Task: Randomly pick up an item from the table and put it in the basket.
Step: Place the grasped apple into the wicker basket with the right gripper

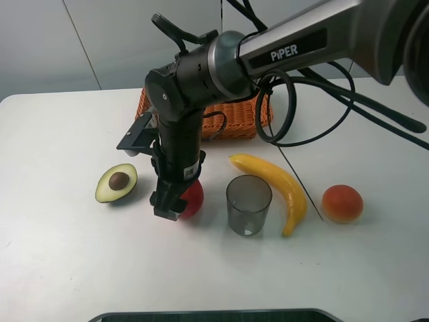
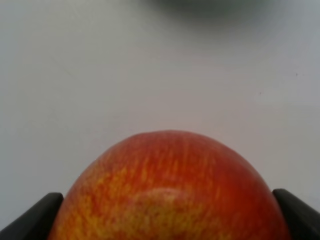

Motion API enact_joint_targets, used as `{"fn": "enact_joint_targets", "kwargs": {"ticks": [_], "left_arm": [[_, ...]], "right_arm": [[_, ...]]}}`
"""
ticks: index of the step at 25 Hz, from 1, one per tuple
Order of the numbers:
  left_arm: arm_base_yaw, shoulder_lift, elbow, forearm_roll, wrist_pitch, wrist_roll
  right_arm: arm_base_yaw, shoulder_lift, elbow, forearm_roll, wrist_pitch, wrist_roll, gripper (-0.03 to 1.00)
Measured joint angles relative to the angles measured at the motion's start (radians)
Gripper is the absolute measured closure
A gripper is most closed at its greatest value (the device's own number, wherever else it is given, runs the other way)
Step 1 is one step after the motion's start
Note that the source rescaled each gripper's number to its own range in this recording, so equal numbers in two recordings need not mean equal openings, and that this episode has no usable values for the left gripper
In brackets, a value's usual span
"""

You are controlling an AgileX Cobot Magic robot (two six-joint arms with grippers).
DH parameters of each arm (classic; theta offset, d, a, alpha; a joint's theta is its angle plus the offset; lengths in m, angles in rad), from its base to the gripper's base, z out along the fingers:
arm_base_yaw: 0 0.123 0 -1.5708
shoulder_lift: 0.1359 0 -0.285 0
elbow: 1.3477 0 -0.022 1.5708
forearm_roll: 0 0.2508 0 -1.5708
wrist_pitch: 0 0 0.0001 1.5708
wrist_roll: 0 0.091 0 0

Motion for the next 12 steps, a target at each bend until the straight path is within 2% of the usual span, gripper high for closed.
{"fn": "enact_joint_targets", "kwargs": {"ticks": [12], "left_arm": [[0.0, 0.0, 0.0, 0.0, 0.0, 0.0]], "right_arm": [[0.0, -0.012, 0.0, 0.0, 0.023, 0.0, 0.95]]}}
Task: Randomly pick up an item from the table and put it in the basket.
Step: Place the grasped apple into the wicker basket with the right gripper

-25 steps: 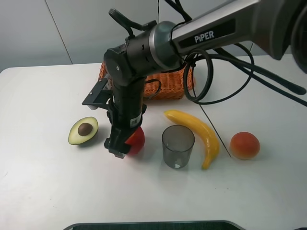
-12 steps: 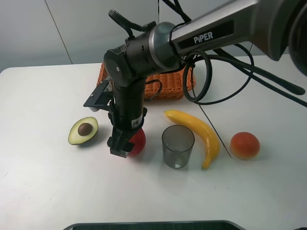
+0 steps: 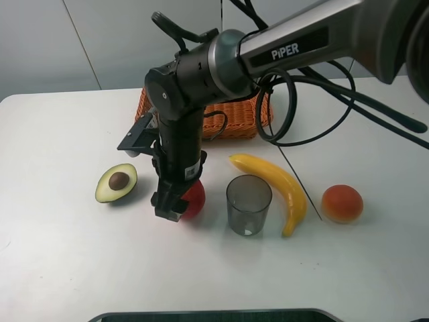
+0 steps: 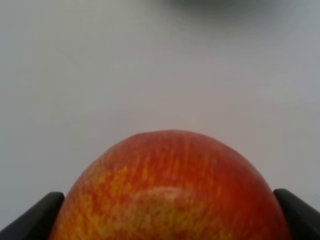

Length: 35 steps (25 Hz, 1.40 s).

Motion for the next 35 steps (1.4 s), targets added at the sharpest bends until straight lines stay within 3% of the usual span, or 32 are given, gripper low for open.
{"fn": "enact_joint_targets", "kwargs": {"ticks": [9, 18, 29, 35], "left_arm": [[0.0, 0.0, 0.0, 0.0, 0.0, -0.002], [0.0, 0.0, 0.0, 0.0, 0.0, -0.002], [0.0, 0.0, 0.0, 0.0, 0.0, -0.002], [0.0, 0.0, 0.0, 0.0, 0.0, -0.002]], "right_arm": [[0.0, -0.149, -0.002, -0.002, 0.059, 0.025, 0.95], [0.0, -0.283, -0.002, -0.002, 0.139, 0.122, 0.95], [-0.081, -0.41, -0.002, -0.059, 0.251, 0.285, 0.95], [-0.135, -0.463, 0.048, -0.064, 0.239, 0.322, 0.95]]}}
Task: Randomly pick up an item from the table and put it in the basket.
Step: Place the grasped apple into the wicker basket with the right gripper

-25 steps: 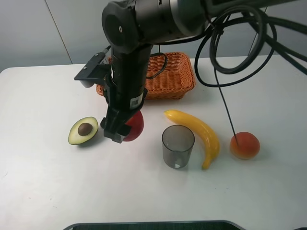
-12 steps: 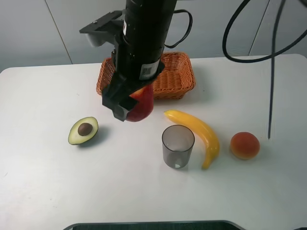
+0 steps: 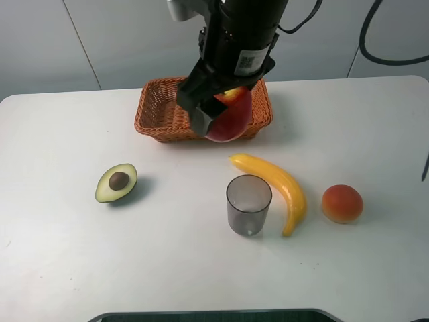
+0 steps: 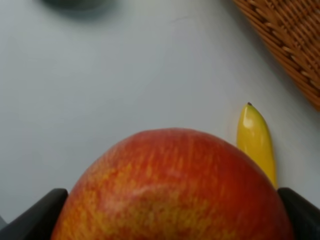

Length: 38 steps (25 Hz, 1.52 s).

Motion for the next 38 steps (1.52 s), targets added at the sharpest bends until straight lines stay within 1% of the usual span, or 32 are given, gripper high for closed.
{"fn": "enact_joint_targets", "kwargs": {"ticks": [4, 8, 11, 16, 19, 25, 29, 33, 38], "left_arm": [[0.0, -0.001, 0.0, 0.0, 0.0, 0.0], [0.0, 0.0, 0.0, 0.0, 0.0, 0.0], [0.0, 0.0, 0.0, 0.0, 0.0, 0.0], [0.0, 0.0, 0.0, 0.0, 0.0, 0.0], [0.0, 0.0, 0.0, 0.0, 0.0, 0.0], [0.0, 0.0, 0.0, 0.0, 0.0, 0.0], [0.0, 0.0, 0.0, 0.0, 0.0, 0.0], [0.0, 0.0, 0.0, 0.0, 0.0, 0.0], [0.0, 0.0, 0.0, 0.0, 0.0, 0.0]], "right_arm": [[-0.043, -0.044, 0.064, 0.0, -0.023, 0.021, 0.95], [-0.1, -0.066, 0.09, 0.0, -0.028, 0.068, 0.95], [-0.137, -0.066, 0.095, 0.003, -0.069, 0.11, 0.95], [-0.191, -0.047, 0.095, 0.012, -0.228, 0.164, 0.95], [-0.211, -0.003, 0.095, -0.009, -0.353, 0.189, 0.95], [-0.226, 0.095, 0.095, -0.04, -0.598, 0.218, 0.95], [-0.23, 0.161, 0.095, -0.067, -0.719, 0.22, 0.95], [-0.23, 0.228, 0.095, -0.092, -0.792, 0.222, 0.95], [-0.23, 0.29, 0.095, -0.094, -0.821, 0.222, 0.95]]}}
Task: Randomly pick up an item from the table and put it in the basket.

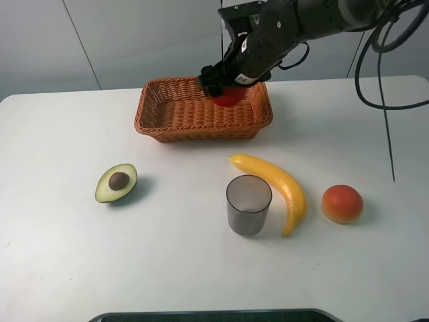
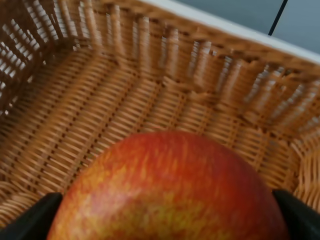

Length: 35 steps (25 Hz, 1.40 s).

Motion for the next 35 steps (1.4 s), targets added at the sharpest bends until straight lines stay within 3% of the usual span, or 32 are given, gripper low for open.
{"fn": "enact_joint_targets", "kwargs": {"ticks": [9, 10, 11, 12, 14, 22, 29, 31, 35], "left_arm": [[0.0, 0.0, 0.0, 0.0, 0.0, 0.0], [0.0, 0.0, 0.0, 0.0, 0.0, 0.0], [0.0, 0.0, 0.0, 0.0, 0.0, 0.0], [0.0, 0.0, 0.0, 0.0, 0.0, 0.0], [0.0, 0.0, 0.0, 0.0, 0.0, 0.0], [0.0, 0.0, 0.0, 0.0, 0.0, -0.004], [0.0, 0.0, 0.0, 0.0, 0.0, -0.004], [0.0, -0.001, 0.0, 0.0, 0.0, -0.004], [0.0, 0.0, 0.0, 0.0, 0.0, -0.004]], "right_arm": [[0.0, 0.02, 0.0, 0.0, -0.017, 0.003, 0.95], [0.0, 0.02, 0.0, 0.0, -0.017, 0.003, 0.77], [0.0, 0.02, 0.0, 0.0, -0.017, 0.005, 0.4], [0.0, 0.02, 0.0, 0.0, -0.017, 0.005, 0.16], [0.0, 0.02, 0.0, 0.0, -0.017, 0.005, 0.0], [0.0, -0.031, 0.0, 0.0, 0.069, 0.005, -0.03], [-0.014, -0.144, 0.0, 0.034, 0.269, 0.003, -0.03], [-0.036, -0.167, 0.002, 0.044, 0.346, 0.009, -0.03], [-0.104, -0.241, 0.104, 0.05, 0.41, 0.027, -0.03]]}}
